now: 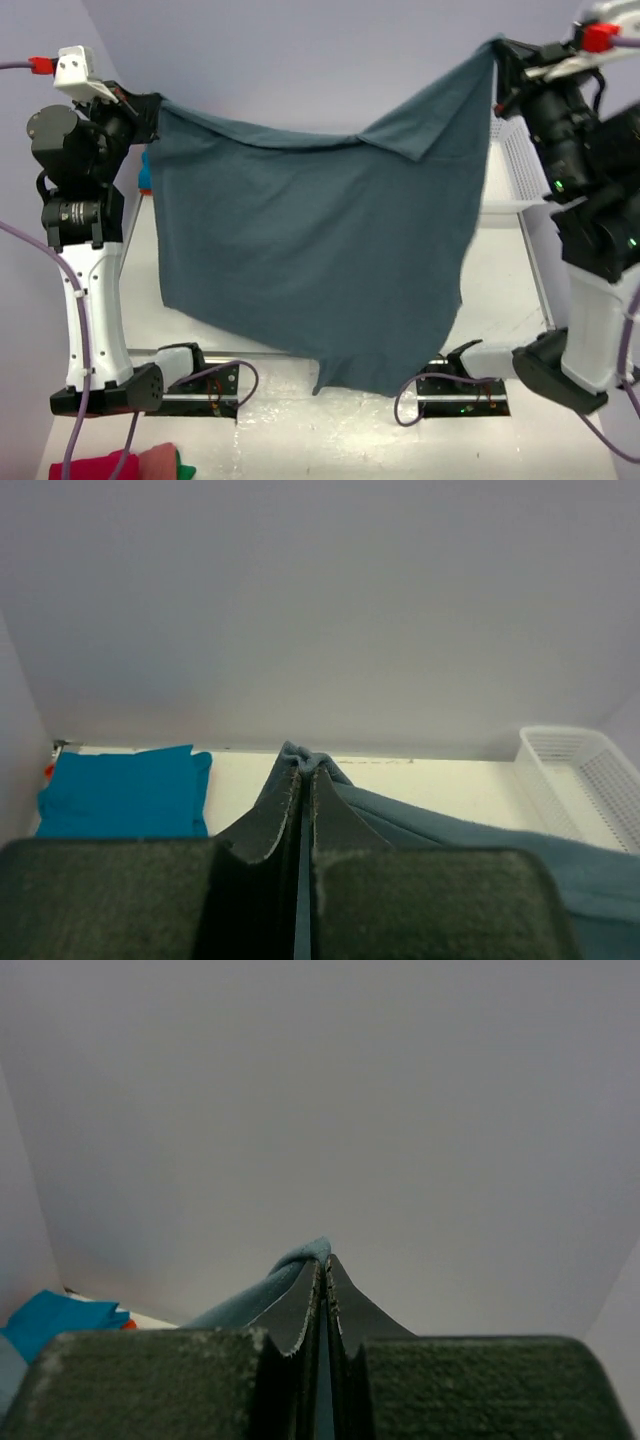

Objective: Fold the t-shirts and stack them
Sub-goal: Flatten out the tshirt

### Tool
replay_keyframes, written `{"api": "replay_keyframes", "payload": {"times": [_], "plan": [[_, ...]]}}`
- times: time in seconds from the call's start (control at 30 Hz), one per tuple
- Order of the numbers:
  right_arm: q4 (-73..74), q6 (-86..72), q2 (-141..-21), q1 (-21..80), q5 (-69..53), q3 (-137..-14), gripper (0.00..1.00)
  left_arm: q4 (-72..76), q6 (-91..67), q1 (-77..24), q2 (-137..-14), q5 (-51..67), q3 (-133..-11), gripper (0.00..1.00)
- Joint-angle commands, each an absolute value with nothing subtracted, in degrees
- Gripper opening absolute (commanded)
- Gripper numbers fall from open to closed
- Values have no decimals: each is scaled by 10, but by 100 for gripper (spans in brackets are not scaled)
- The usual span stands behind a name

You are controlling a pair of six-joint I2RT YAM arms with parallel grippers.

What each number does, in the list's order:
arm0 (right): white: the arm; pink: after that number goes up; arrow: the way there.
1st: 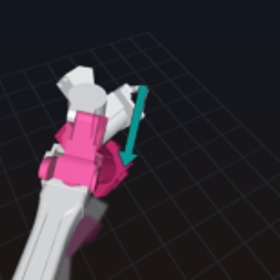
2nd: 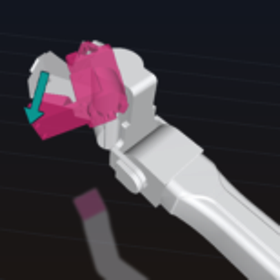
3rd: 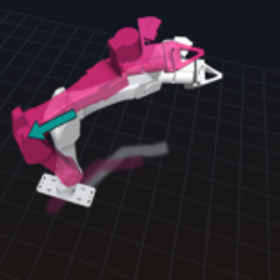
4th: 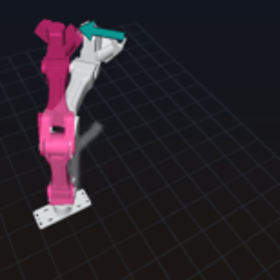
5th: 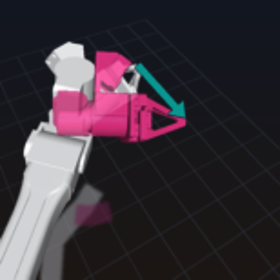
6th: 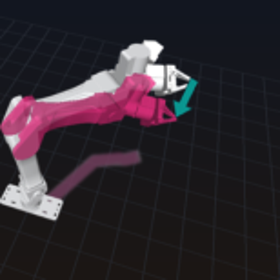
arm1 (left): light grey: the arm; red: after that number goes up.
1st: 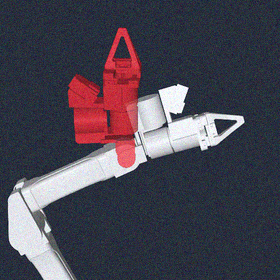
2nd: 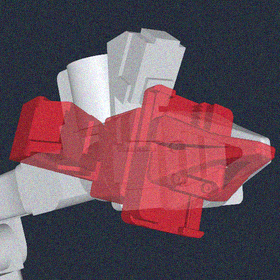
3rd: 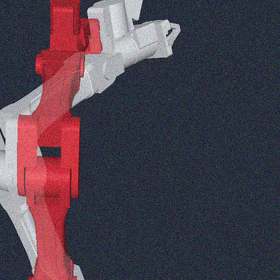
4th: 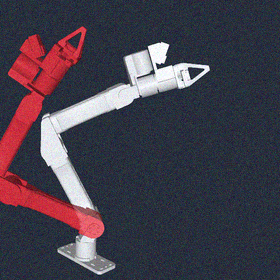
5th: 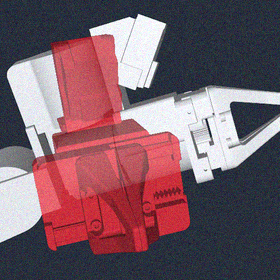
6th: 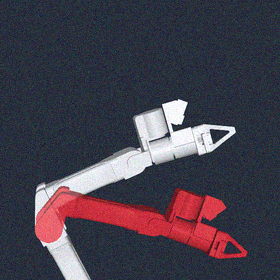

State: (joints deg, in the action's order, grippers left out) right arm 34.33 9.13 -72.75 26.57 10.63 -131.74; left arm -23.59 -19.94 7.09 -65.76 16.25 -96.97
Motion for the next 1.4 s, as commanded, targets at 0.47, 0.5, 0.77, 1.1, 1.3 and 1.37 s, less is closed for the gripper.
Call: {"api": "replay_keyframes", "payload": {"times": [0.47, 0.5, 0.77, 1.1, 1.3, 1.37], "plan": [[317, 105, -600, 267, 4, -1385, 0, -184, -147, 72, -577, 165, -1176, 0], [324, 96, -597, 266, -2, -1394, 0, -184, -153, 71, -570, 165, -1177, 0], [256, 119, -597, 265, -23, -1277, 0, -128, -182, 76, -577, 201, -1113, 0], [182, 100, -816, 165, -44, -1269, 0, 40, -132, 73, -698, 124, -917, 0], [229, 77, -1032, 102, -73, -1467, 0, 68, -100, 68, -831, 97, -986, 0], [227, 86, -1061, 96, -73, -1504, 0, 64, -91, 65, -864, 94, -1020, 0]]}}
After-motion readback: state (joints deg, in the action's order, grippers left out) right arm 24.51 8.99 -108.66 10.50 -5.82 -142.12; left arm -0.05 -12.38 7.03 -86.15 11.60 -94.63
